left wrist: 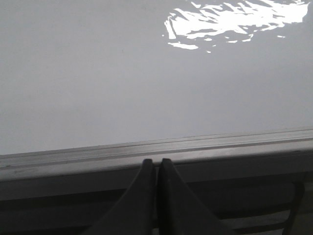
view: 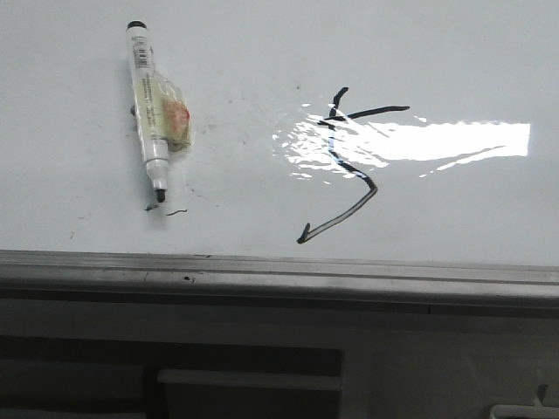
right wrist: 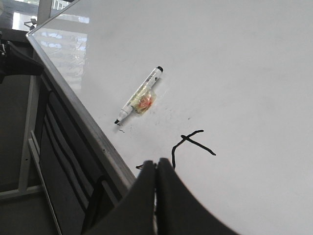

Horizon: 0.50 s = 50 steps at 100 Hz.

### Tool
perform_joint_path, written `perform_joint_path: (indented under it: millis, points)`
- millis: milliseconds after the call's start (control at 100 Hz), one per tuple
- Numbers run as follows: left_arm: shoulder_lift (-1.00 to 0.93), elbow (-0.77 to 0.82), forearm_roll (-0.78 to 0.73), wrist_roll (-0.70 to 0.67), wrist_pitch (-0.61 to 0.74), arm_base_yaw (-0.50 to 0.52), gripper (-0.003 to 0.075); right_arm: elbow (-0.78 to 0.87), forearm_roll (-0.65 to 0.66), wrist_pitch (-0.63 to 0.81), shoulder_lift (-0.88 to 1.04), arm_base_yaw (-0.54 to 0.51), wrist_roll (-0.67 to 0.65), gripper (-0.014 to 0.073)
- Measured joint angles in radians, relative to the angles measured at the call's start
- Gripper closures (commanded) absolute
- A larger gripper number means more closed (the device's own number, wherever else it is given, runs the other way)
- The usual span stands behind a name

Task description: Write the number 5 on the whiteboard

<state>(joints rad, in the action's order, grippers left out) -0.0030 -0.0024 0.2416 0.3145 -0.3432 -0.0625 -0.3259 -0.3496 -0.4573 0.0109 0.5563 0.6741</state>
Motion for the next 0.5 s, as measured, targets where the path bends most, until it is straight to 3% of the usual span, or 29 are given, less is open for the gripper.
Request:
perform_joint_path:
  millis: [500]
  points:
    - [0.000,0.001,-0.006,-0.005,0.019,-0.041,0.0741,0.000,0.000,0.000,0.000,-0.002,0.000,0.0646]
